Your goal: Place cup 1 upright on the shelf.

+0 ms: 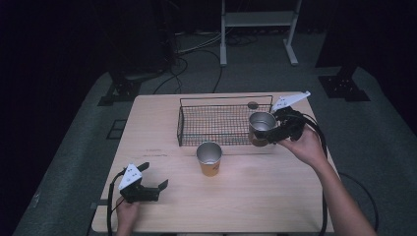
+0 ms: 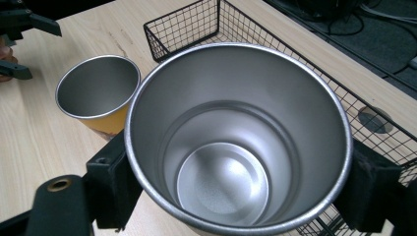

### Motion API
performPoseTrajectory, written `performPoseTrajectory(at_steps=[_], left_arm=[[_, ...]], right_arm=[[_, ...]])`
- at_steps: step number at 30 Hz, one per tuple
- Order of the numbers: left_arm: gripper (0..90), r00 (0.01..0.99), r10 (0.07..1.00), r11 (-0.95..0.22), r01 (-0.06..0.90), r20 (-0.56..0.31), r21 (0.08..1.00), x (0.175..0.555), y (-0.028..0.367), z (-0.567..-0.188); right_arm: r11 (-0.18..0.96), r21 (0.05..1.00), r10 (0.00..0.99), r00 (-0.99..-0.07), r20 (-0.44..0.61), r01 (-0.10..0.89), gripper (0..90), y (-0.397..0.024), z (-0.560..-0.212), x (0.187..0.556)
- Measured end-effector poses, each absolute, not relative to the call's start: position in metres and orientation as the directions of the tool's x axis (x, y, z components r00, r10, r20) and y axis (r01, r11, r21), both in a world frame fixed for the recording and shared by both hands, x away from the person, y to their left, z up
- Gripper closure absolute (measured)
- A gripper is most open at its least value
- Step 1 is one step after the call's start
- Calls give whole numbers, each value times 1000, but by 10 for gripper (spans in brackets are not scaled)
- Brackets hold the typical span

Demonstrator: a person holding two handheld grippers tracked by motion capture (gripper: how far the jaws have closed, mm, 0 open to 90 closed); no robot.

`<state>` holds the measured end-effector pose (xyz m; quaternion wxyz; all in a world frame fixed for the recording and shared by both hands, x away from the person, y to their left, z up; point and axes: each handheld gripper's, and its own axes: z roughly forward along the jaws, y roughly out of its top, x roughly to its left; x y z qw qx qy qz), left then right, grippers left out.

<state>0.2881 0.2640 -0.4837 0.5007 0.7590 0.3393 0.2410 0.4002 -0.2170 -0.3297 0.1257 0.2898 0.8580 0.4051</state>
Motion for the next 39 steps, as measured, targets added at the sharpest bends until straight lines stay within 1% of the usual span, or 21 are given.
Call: performPoseTrajectory(at_steps=[17,39], left_arm=[[0,655,755,-267,273,25,924,288,264,-484],[0,657,754,-262,272,21,926,288,265,-484]], right_arm=[[512,762,601,-799,11,396,179,-204,-317,429],[529,735,610,-792,18,424,179,-182,-315,473]])
